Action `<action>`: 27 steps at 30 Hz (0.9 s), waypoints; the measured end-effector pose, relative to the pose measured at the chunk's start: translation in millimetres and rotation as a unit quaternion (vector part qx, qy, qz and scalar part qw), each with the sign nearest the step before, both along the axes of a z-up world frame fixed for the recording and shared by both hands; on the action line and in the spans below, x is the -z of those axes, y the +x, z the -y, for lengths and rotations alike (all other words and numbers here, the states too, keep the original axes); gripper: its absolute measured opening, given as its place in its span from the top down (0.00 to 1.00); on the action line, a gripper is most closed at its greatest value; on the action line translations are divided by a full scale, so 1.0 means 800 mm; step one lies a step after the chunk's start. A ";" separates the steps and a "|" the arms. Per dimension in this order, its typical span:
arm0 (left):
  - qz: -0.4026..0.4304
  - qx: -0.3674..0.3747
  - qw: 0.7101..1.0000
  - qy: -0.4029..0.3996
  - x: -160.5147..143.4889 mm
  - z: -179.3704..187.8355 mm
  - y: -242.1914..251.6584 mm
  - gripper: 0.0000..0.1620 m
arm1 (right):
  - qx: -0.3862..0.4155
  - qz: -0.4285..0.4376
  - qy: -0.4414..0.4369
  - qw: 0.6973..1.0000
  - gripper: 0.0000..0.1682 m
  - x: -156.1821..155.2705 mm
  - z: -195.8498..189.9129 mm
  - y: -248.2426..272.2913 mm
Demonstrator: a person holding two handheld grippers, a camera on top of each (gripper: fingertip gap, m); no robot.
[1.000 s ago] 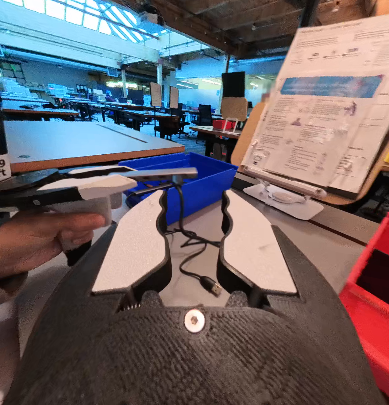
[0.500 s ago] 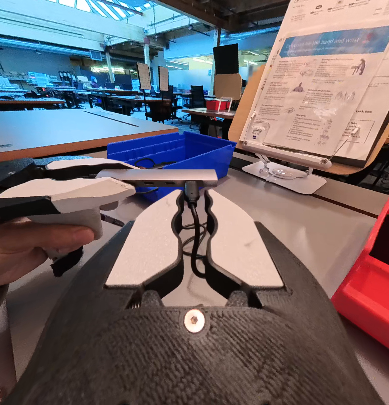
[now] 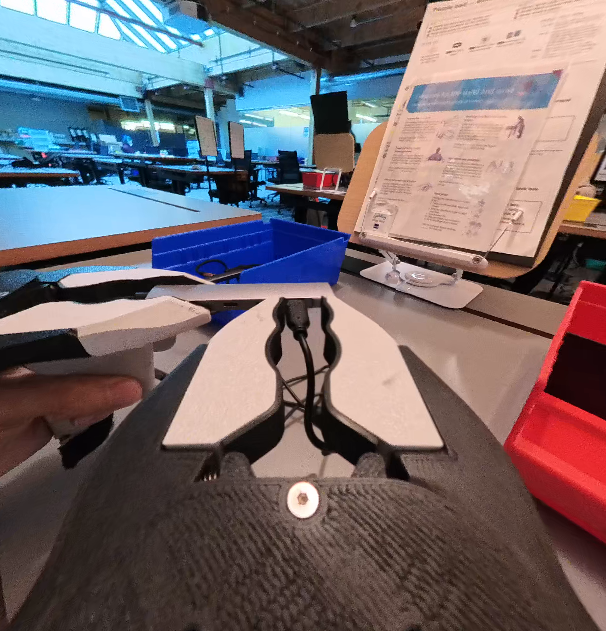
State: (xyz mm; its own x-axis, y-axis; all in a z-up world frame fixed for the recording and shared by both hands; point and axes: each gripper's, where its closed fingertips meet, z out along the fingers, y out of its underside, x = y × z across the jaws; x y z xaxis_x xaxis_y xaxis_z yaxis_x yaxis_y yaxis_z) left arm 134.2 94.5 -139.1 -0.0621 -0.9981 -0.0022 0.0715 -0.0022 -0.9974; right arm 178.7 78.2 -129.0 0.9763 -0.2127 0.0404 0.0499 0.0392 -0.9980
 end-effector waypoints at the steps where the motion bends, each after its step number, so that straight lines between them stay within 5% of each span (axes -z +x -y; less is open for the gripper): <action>1: 0.001 -0.003 1.000 0.001 0.000 -0.002 0.000 0.85 | 0.000 -0.004 0.006 1.000 0.86 0.000 0.001 0.001; 27: -0.001 -0.014 1.000 -0.005 0.012 -0.014 0.001 0.85 | 0.004 -0.022 -0.007 1.000 0.93 0.015 -0.008 -0.005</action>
State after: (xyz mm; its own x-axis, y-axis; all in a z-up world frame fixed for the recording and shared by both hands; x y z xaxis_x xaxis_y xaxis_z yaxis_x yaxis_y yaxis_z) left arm 135.2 105.8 -148.8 -0.0332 -0.9994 0.0081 0.0703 -0.0104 -0.9975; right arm 174.5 84.3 -141.2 0.9755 -0.2201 0.0014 0.0070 0.0244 -0.9997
